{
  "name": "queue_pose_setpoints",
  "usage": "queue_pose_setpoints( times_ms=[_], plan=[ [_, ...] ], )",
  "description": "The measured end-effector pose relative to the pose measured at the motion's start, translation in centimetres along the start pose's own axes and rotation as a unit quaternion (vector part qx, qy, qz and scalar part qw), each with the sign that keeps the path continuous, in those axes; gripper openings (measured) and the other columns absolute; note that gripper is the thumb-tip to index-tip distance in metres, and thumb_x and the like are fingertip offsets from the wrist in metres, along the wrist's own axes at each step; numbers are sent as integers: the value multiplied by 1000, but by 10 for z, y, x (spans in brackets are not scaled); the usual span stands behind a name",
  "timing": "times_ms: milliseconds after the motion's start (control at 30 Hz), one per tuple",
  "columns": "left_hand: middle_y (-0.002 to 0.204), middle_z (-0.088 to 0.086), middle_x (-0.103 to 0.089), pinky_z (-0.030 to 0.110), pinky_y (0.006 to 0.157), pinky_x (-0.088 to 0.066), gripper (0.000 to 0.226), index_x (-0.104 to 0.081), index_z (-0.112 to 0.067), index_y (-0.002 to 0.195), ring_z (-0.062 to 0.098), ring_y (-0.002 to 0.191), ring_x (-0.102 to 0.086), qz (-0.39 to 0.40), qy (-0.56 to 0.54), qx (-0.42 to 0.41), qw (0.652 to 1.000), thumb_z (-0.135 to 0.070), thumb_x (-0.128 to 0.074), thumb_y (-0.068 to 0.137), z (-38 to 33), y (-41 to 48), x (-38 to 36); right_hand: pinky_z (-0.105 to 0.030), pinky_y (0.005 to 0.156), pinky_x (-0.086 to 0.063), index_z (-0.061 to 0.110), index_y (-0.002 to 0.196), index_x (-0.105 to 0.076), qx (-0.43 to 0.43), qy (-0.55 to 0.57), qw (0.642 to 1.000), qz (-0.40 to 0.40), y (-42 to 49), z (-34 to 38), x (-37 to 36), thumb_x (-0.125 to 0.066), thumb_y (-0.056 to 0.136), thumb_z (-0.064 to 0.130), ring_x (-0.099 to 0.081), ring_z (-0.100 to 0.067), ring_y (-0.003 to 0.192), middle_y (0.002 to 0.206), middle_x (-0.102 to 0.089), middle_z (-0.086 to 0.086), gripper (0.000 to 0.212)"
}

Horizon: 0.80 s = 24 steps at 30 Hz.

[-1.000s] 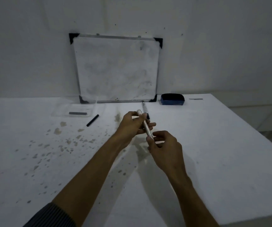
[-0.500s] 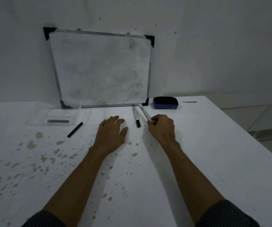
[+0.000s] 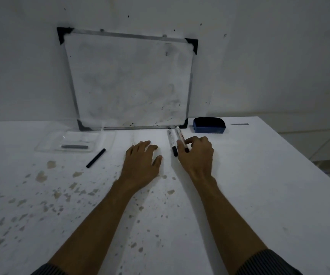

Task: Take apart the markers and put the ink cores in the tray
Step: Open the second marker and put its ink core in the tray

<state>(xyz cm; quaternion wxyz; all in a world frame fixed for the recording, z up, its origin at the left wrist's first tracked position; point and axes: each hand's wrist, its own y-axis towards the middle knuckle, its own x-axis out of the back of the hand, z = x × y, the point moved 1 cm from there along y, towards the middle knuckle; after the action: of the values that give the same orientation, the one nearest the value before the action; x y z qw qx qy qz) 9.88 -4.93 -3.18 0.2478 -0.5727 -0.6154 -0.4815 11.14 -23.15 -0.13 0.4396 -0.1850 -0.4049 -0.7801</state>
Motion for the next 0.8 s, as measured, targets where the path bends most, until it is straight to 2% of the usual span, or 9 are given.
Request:
queue_pose_setpoints(
  times_ms=[67,167,333,400,467,567,633,733,800],
  plan=[
    [162,7,-42,46,126,-14,48,-51,-19,147,26,152,-32,4,-4,5,1000,-43,-47,106,-1,0,2,-35,81,-45,15,98,-76,46,-68,997,3,-2,7,-3,-66,86,57,-58,-24,91,94,-67,-8,45],
    [154,10,-51,48,126,-20,41,-58,-13,141,27,146,-42,-7,-31,-2,999,-32,-52,106,-3,-3,5,-37,84,-41,15,93,-76,59,-182,981,38,-3,15,-9,-58,88,58,-56,-24,93,92,-68,-6,47],
    [131,14,-65,46,111,-44,33,-63,-4,130,31,122,-59,-39,-96,3,995,-1,-49,101,-2,-7,11,-37,82,-40,10,89,-73,32,-196,978,72,-4,36,-5,-56,94,44,-58,-26,93,89,-70,-8,38],
    [127,10,-67,34,101,-49,29,-64,-9,128,24,115,-61,-60,-160,60,983,-12,-45,107,-7,-8,17,-36,83,-43,10,92,-75,16,-152,985,84,-10,48,1,-56,96,44,-62,-26,93,89,-73,-8,39],
    [118,0,-71,25,91,-49,30,-66,-18,123,17,109,-64,-82,-275,121,950,-28,-40,111,-11,-10,29,-34,86,-50,11,99,-78,-7,-54,994,98,-23,59,7,-60,95,44,-67,-25,92,93,-77,-6,37],
    [127,2,-73,34,106,-50,45,-64,-16,137,16,115,-69,-52,-474,170,862,-42,-37,112,-5,-12,52,-24,79,-53,13,108,-77,-30,78,987,139,-50,67,16,-67,92,45,-73,-15,86,97,-79,-1,37],
    [125,3,-76,37,101,-56,49,-66,-16,135,18,110,-75,-26,-543,174,821,-49,-42,108,2,-19,67,-19,75,-52,16,106,-78,-6,101,979,178,-70,70,19,-67,91,49,-71,-10,82,97,-79,2,37],
    [110,9,-80,38,84,-64,35,-77,-16,119,28,102,-78,0,-579,139,804,-43,-61,102,6,-38,81,-8,66,-42,22,102,-78,45,120,961,244,-94,73,23,-68,88,53,-63,3,72,93,-77,9,35],
    [101,5,-79,33,76,-63,31,-80,-22,114,23,89,-77,17,-568,118,814,-45,-67,98,5,-53,91,-9,66,-42,26,99,-77,69,141,947,279,-103,75,27,-64,88,59,-63,7,73,88,-75,14,37]
  ],
)
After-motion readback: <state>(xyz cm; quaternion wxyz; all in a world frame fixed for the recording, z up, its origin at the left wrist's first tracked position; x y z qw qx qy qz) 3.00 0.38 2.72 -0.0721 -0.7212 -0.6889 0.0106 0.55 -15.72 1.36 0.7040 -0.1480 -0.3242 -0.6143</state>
